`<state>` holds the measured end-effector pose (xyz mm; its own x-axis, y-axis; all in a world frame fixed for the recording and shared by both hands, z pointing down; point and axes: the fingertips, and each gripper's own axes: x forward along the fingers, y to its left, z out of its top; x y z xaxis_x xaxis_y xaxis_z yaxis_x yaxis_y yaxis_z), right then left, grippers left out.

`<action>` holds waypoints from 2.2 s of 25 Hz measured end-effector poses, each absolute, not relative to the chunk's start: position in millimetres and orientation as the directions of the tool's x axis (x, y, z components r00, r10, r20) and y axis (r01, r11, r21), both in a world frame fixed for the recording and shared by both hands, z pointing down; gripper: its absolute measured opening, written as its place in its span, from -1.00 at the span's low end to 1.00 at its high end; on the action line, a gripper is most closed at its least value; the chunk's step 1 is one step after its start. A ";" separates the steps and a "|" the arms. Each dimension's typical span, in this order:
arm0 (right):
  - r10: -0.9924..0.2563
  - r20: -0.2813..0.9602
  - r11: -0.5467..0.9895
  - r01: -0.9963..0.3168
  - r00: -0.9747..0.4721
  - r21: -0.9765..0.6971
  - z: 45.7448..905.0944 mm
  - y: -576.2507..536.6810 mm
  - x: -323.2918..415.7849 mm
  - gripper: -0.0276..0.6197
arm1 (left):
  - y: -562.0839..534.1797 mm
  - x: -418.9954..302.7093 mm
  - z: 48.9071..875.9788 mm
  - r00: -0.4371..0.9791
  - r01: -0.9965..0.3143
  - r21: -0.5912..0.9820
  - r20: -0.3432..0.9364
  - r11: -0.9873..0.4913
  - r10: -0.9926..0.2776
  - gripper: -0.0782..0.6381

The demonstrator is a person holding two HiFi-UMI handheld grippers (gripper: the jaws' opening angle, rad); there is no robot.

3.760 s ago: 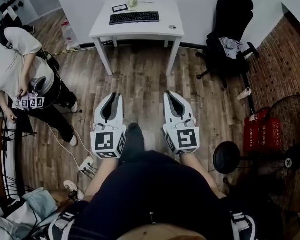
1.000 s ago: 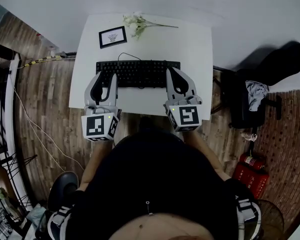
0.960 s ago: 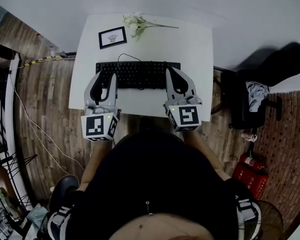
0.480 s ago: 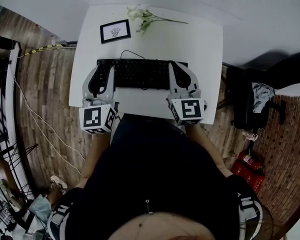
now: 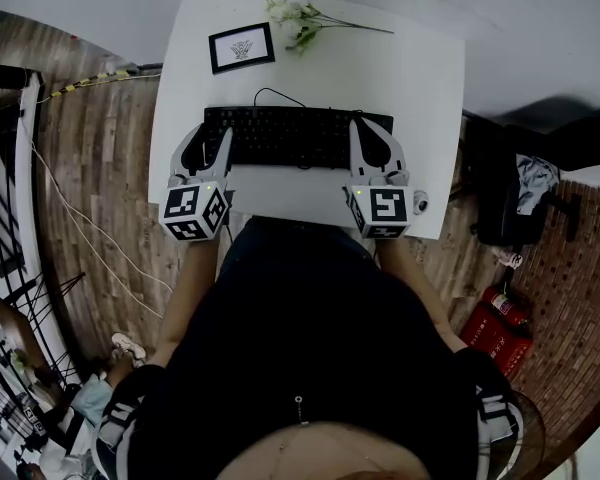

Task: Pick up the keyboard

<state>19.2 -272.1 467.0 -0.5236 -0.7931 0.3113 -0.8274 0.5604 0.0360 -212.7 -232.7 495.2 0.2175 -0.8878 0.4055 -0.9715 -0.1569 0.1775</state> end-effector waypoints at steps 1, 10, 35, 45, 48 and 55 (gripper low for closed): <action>-0.793 0.323 0.556 -0.831 -0.517 0.034 470.6 -271.7 18.8 -0.88 | -232.3 -215.9 505.8 0.228 -0.969 0.190 0.432 -0.159 -0.873 -0.23; -0.804 0.366 0.518 -0.854 -0.468 0.044 486.2 -263.9 21.0 -0.88 | -220.2 -246.1 583.0 0.260 -0.963 0.225 0.615 -0.150 -0.744 -0.15; -0.828 0.401 0.462 -0.882 -0.392 0.091 495.9 -275.5 30.1 -0.88 | -228.2 -252.9 649.8 0.462 -0.876 0.469 0.748 -0.113 -0.475 -0.01; -0.825 0.413 0.461 -0.882 -0.386 0.098 496.3 -277.0 33.3 -0.88 | -227.4 -253.0 648.8 0.457 -0.877 0.474 0.778 -0.073 -0.432 -0.11; -0.828 0.411 0.457 -0.884 -0.382 0.099 496.3 -276.6 36.3 -0.88 | -225.7 -252.7 647.1 0.452 -0.880 0.471 0.781 -0.068 -0.431 -0.11; -0.822 0.431 0.456 -0.883 -0.372 0.109 502.4 -273.8 46.6 -0.88 | -223.0 -251.9 630.0 0.425 -0.896 0.435 0.784 -0.089 -0.453 -0.13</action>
